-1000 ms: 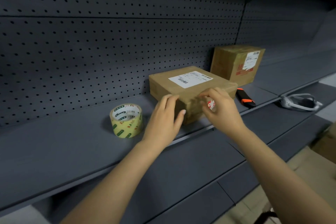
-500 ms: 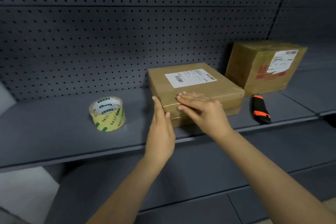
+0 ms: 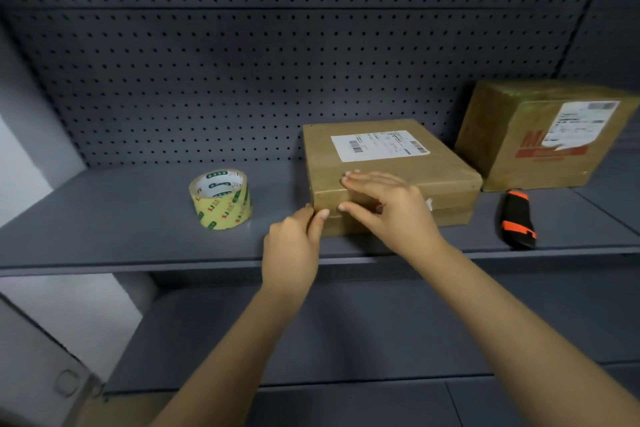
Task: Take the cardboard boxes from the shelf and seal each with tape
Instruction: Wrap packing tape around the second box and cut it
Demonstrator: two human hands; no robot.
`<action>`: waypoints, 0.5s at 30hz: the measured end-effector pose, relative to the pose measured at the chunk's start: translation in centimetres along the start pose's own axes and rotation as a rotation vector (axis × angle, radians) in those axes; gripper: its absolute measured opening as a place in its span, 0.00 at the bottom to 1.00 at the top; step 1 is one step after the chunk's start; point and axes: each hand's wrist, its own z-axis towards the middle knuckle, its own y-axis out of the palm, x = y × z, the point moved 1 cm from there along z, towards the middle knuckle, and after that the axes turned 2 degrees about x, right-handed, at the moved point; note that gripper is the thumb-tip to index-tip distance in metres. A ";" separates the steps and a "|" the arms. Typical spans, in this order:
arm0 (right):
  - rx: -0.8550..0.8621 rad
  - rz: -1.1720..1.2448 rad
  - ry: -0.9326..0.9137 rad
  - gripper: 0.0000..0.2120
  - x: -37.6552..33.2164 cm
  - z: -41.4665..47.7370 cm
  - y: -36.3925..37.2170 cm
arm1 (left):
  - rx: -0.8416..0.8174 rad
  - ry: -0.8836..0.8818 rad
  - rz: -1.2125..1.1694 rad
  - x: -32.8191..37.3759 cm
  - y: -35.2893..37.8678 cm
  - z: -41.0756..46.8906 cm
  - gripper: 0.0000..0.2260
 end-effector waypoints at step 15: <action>-0.160 0.029 0.025 0.16 0.8 2.0 0.3 | -0.337 -0.097 -0.549 -1.1 1.3 2.5 0.38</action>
